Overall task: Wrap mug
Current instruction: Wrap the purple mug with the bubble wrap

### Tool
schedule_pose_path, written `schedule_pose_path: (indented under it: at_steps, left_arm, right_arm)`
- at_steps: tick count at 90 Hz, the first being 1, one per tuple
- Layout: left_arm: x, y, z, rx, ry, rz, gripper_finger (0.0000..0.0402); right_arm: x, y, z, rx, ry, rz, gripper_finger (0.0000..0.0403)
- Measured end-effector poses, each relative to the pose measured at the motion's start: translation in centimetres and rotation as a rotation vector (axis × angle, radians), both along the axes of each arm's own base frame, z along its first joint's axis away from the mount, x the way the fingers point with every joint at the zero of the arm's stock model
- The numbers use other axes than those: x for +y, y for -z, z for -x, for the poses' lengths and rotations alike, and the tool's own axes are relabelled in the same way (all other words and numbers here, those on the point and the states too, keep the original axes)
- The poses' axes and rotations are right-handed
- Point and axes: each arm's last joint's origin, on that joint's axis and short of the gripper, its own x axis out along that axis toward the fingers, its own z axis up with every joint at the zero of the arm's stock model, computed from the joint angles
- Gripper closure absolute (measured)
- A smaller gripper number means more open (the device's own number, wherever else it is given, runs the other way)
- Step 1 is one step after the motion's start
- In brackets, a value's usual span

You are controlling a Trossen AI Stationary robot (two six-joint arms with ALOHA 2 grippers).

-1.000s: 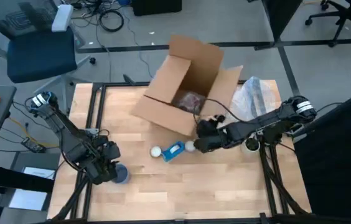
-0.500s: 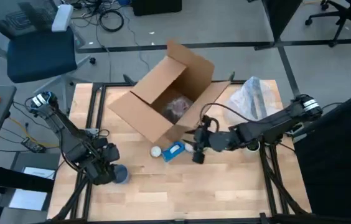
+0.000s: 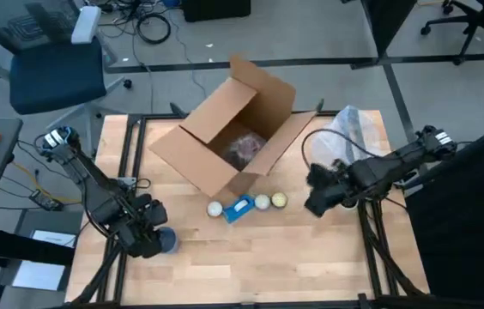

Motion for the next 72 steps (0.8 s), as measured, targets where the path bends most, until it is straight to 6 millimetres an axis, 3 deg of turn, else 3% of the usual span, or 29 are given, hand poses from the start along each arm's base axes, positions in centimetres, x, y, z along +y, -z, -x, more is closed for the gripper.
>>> schedule_pose_path:
  at_steps: [27, 46, 72]
  left_arm:
    - [0.9, -0.4, -0.8, -0.201, -0.103, -0.184, 0.0254]
    - [1.3, -0.6, -1.1, -0.292, -0.148, -0.264, 0.0254]
    - [0.8, 0.1, -1.7, -0.322, -0.161, -0.356, 0.0254]
  right_arm:
    - [-6.7, 2.9, 1.1, 0.163, 0.446, -0.15, 0.0285]
    - [-11.2, 4.1, 2.5, 0.193, 0.644, -0.112, 0.0284]
    - [-14.4, 4.3, 2.4, 0.066, 0.771, -0.075, 0.0285]
